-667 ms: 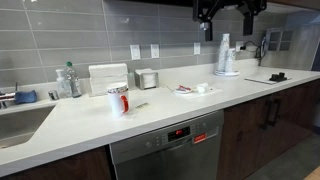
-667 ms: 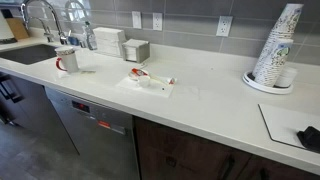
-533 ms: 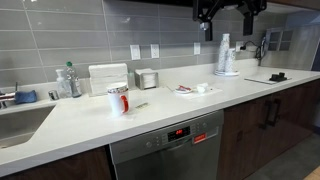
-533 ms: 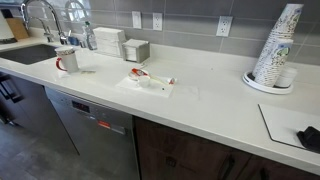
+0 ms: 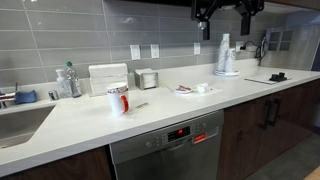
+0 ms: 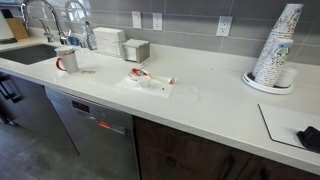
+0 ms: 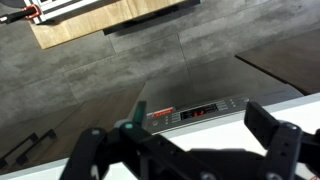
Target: Put the white sachet on the plate
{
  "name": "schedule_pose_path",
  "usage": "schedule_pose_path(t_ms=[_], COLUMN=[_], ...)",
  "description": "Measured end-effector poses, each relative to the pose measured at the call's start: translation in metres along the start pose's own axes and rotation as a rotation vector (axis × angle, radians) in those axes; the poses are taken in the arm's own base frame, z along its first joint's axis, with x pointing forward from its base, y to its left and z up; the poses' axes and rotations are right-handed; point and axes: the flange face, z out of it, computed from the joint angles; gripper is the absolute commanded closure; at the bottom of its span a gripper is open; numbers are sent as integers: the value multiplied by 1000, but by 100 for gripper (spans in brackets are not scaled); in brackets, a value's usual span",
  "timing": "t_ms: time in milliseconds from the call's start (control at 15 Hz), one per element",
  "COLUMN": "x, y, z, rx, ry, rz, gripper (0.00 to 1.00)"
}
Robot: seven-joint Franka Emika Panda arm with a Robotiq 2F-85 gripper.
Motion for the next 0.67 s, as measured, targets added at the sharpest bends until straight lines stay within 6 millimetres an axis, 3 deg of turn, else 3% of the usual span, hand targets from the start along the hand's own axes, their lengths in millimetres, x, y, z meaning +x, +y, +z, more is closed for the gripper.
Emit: schedule_pose_path(t_ms=[133,400,667], x=[20,80,134], y=[2,4,-27], z=[-2,5,17], rx=[36,84,124], ry=[1,-7,-55], rz=[89,297,504], gripper=[0,0,0])
